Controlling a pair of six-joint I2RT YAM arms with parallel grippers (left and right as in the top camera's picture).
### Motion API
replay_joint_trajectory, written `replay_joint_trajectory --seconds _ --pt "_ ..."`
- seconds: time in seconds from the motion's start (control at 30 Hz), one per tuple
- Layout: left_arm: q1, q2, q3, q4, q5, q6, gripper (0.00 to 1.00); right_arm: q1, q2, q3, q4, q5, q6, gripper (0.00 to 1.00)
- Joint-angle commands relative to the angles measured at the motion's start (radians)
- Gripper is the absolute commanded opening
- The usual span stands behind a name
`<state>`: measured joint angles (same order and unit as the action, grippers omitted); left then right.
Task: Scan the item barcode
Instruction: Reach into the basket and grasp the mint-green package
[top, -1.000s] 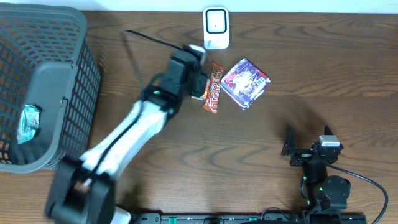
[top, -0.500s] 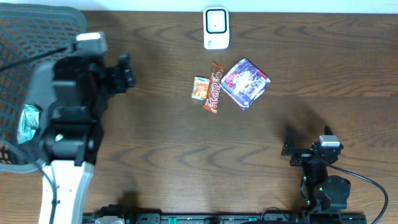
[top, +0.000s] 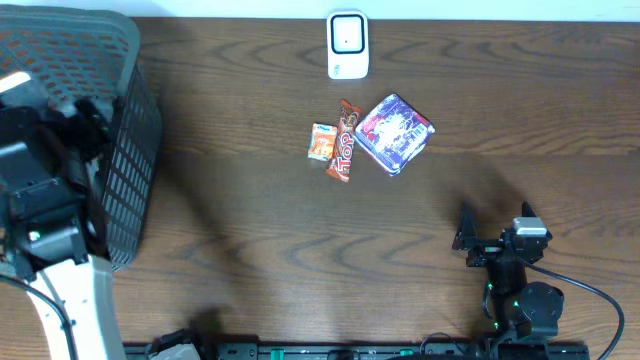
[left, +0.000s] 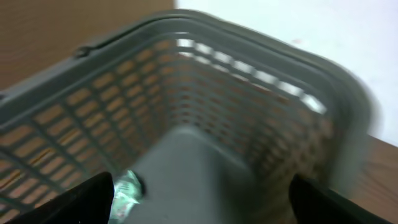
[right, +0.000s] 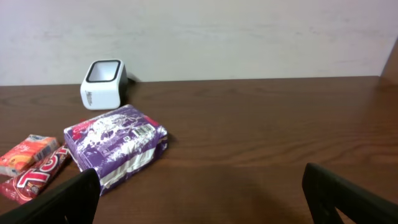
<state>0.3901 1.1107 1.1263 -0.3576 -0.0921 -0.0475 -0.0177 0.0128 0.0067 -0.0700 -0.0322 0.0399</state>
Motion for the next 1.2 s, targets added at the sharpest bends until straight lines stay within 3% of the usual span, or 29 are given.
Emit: replay_joint_trajectory --seconds 0.0,0.13,0.4,0.57,0.87,1.17 --pt "0.07 0.066 0.011 0.007 -0.041 -0.001 0.9 -0.005 -0.002 -0.001 -0.004 0.0 -0.011 0.99" --pt "0.121 0.149 0.01 -0.001 -0.072 0.032 0.9 -0.005 -0.002 -0.001 -0.004 0.0 -0.011 0.99" --pt "0.13 0.336 0.005 -0.008 -0.09 0.254 0.86 -0.005 -0.002 -0.001 -0.004 0.0 -0.011 0.99" --pt "0.15 0.466 0.005 -0.007 -0.238 0.32 0.86 -0.005 -0.002 -0.001 -0.004 0.0 -0.011 0.99" --pt "0.27 0.591 0.003 -0.016 -0.191 0.328 0.86 -0.005 -0.002 -0.001 -0.004 0.0 -0.011 0.99" --pt "0.286 0.644 -0.011 0.002 -0.125 0.328 0.86 -0.005 -0.002 -0.001 -0.004 0.0 -0.011 0.99"
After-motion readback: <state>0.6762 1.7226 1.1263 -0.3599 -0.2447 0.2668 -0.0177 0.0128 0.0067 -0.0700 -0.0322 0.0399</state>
